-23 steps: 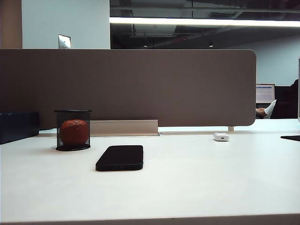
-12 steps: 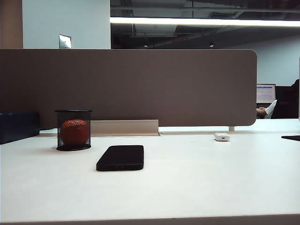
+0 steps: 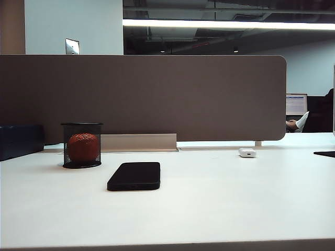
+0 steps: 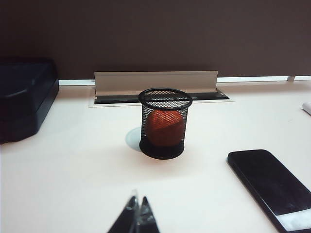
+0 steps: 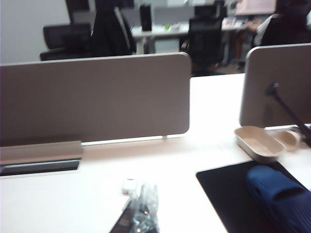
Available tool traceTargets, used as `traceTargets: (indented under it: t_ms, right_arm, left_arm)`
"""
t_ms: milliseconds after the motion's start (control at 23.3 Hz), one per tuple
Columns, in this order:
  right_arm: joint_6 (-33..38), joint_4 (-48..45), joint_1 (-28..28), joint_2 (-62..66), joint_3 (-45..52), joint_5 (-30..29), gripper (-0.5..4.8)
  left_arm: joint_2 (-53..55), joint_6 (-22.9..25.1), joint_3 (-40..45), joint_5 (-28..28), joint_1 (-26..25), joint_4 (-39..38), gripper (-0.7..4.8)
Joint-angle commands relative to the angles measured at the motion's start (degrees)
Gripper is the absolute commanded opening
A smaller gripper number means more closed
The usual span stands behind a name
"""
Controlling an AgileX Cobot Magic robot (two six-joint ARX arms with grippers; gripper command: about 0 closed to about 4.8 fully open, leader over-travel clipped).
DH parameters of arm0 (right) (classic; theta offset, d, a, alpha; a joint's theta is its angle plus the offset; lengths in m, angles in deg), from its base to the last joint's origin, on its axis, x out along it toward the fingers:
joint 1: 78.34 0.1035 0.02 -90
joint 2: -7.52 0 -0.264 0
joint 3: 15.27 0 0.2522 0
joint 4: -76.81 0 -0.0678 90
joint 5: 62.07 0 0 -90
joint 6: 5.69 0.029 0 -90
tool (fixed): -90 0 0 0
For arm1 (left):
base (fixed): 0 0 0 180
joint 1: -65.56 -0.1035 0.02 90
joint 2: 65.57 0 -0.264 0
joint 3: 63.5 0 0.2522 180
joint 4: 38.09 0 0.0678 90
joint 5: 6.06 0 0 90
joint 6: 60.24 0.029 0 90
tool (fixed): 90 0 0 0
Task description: Find the wireless headphone case on the desktop and place it on the left side of the phone.
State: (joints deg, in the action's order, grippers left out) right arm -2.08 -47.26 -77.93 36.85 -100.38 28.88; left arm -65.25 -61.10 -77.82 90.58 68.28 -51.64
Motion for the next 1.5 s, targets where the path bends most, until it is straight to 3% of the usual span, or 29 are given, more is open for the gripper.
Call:
traceTargets:
  t_ms: [43,215,386,816,1031,1503]
  right_arm:
    - [0.20,8.76,0.11,7.32,-9.84,-2.91,-0.05]
    - [0.22,16.81,0.11,17.99,-22.80,-5.86,-0.05]
    - [0.24,18.71,0.11,25.14,-28.87,-10.78,-0.05]
    - [0.22,29.07,0.02,38.32,-32.81,-21.62,-0.05]
    - [0.22,28.04,0.04,43.30,-33.48,-25.35,-0.05]
    - [0.22,25.77,0.00,45.72,-33.48,-24.85,0.01]
  left_arm:
    - [0.04,0.39,-0.07,0.02,0.07,0.57,-0.05]
    - [0.04,0.39,-0.07,0.02,0.07,0.50,-0.05]
    - [0.04,0.39,-0.07,0.02,0.07,0.24,-0.05]
    - [0.04,0.39,-0.07,0.00,0.07,0.22,-0.05]
    - [0.04,0.39,-0.07,0.00,0.07,0.11,-0.05]
    - [0.07,0.39,-0.07,0.02,0.07,-0.48,-0.05]
